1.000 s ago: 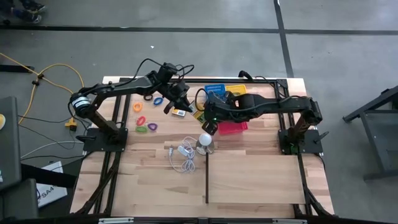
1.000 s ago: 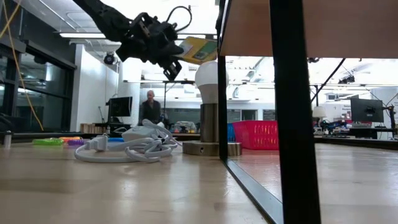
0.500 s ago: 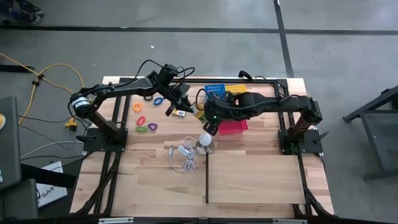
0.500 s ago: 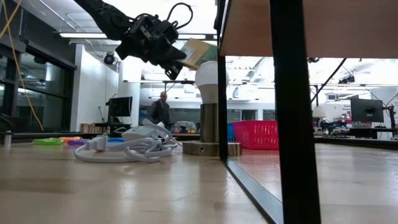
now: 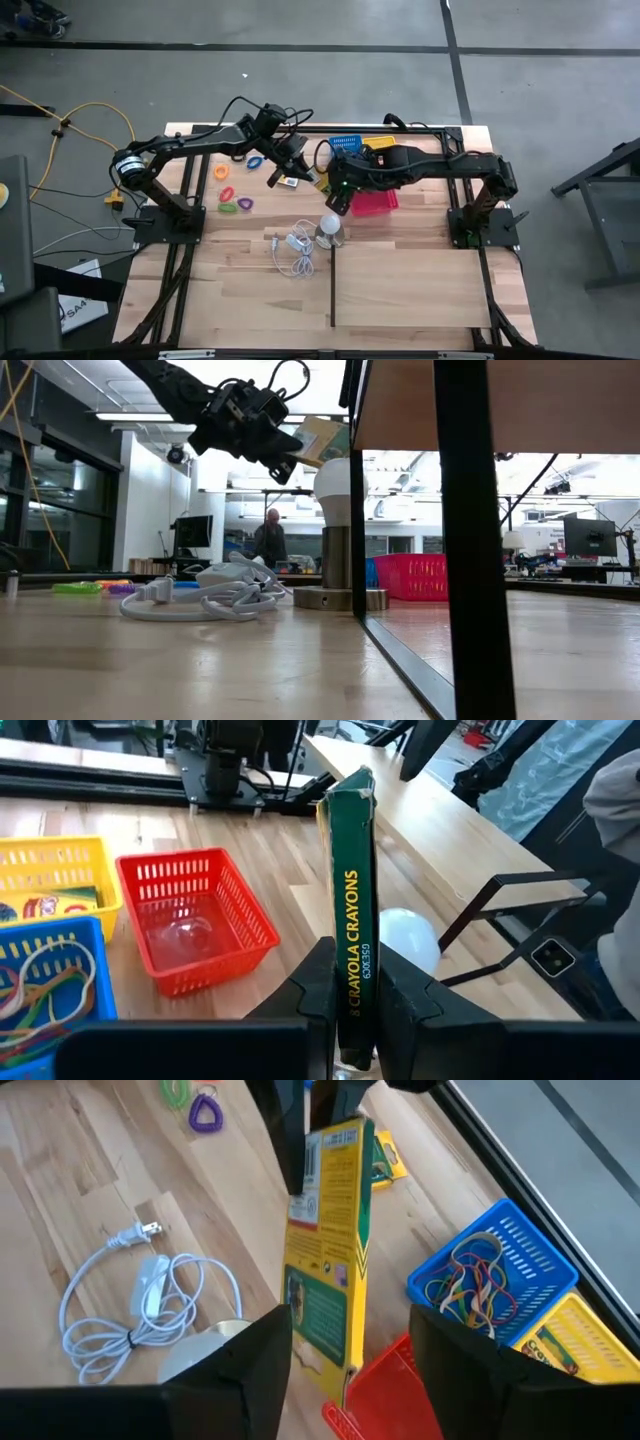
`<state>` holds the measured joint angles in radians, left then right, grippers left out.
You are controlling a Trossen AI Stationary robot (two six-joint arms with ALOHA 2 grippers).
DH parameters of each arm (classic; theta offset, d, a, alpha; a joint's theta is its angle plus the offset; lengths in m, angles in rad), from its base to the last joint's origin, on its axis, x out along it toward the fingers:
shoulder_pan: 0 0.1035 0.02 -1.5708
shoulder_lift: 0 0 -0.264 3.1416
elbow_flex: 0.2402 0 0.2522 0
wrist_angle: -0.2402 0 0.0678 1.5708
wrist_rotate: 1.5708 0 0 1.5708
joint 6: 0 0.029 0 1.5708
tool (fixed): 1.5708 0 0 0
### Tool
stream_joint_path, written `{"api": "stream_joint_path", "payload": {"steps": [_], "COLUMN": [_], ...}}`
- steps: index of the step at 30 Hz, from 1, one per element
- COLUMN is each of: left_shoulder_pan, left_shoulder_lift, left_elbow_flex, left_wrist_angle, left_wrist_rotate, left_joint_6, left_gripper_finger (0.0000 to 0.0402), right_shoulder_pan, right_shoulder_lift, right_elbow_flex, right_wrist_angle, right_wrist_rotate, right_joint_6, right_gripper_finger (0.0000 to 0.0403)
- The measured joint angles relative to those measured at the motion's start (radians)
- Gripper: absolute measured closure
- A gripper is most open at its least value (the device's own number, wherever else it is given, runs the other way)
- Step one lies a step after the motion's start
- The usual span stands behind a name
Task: Pick & Place Office Desk Supplies
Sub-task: Stack the right yellow crayon box on top of the yellow crayon box
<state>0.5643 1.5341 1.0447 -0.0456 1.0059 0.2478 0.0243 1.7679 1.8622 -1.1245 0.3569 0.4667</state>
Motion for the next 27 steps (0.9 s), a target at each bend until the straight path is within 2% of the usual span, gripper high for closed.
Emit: {"api": "stream_joint_path", "payload": {"steps": [17,27], "left_shoulder_pan": [-0.005,-0.041], "left_shoulder_lift": [0.0,0.0], "left_elbow_flex": [0.0,0.0], "left_wrist_angle": [0.073,0.079], "left_wrist_rotate": [-0.013,-0.012], "left_joint_6": [-0.017,-0.013], "left_gripper_finger": [0.0371,0.0371], "right_shoulder_pan": [-0.001,-0.001], "right_shoulder_lift": [0.001,0.001], "right_elbow_flex": [0.0,0.0], "right_wrist_angle": [0.047,0.044], "right_wrist_rotate": [-0.039,0.007], "right_joint_6": [-0.02,-0.027], "right_gripper_finger": [0.0213,0.0213]}}
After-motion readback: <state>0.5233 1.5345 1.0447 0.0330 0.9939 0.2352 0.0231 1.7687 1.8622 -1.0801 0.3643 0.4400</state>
